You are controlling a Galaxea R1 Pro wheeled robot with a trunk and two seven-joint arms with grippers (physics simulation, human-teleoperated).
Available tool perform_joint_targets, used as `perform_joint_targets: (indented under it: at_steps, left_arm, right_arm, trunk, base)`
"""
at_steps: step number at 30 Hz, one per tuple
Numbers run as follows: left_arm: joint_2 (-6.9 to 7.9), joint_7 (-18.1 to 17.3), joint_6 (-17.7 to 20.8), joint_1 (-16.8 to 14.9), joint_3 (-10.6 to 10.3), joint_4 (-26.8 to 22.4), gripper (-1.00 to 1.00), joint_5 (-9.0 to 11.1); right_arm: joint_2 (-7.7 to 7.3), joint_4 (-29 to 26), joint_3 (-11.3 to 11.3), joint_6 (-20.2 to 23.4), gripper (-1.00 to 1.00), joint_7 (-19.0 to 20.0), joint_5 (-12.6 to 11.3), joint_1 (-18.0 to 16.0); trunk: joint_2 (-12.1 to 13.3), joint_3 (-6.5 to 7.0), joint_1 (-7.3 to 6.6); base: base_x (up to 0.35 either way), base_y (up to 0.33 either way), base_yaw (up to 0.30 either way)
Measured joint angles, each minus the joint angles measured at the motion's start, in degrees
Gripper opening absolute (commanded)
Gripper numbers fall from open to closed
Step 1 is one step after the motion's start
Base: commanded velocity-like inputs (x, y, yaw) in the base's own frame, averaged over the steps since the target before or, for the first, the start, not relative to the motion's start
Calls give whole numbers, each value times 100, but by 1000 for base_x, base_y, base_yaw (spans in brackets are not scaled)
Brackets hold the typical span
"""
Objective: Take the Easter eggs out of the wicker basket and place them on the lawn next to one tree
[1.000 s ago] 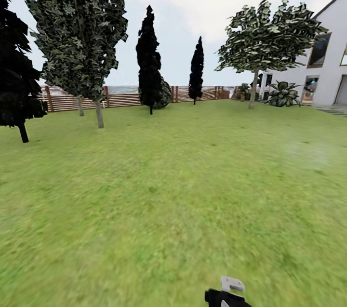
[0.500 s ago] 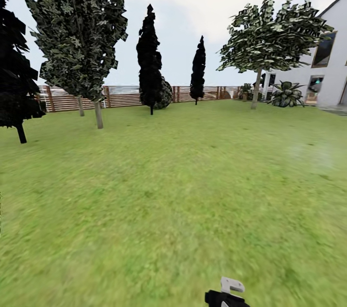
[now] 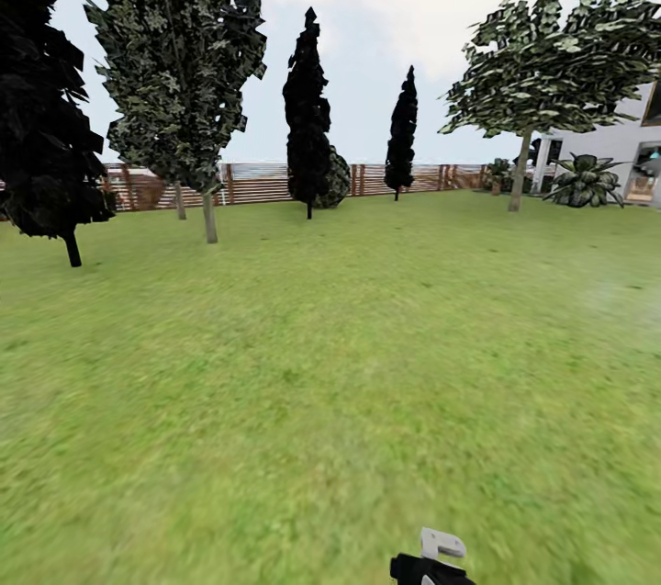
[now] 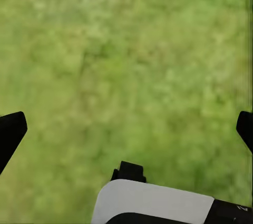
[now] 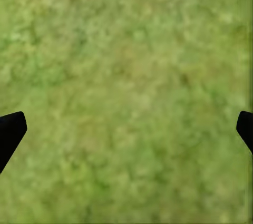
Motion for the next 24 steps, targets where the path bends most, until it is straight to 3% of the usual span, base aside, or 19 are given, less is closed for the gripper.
perform_joint_targets:
  at_steps: [5,14,24]
  left_arm:
    - [0,0,-3,0,0,0,100,-1]
    - [0,0,-4,1,0,-1,100,-2]
    - [0,0,-5,0,0,0,100,-2]
  right_arm:
    - [-1,2,4,0,100,0,0,0]
    - [-1,10,8,-1,100,1,1,0]
    - [-2,7,5,0,100,0,0,0]
  trunk:
    - [0,0,0]
    - [0,0,1]
    - [0,0,1]
  base:
    - [211,-252,66]
    - [162,-276,211]
    - [145,-286,47]
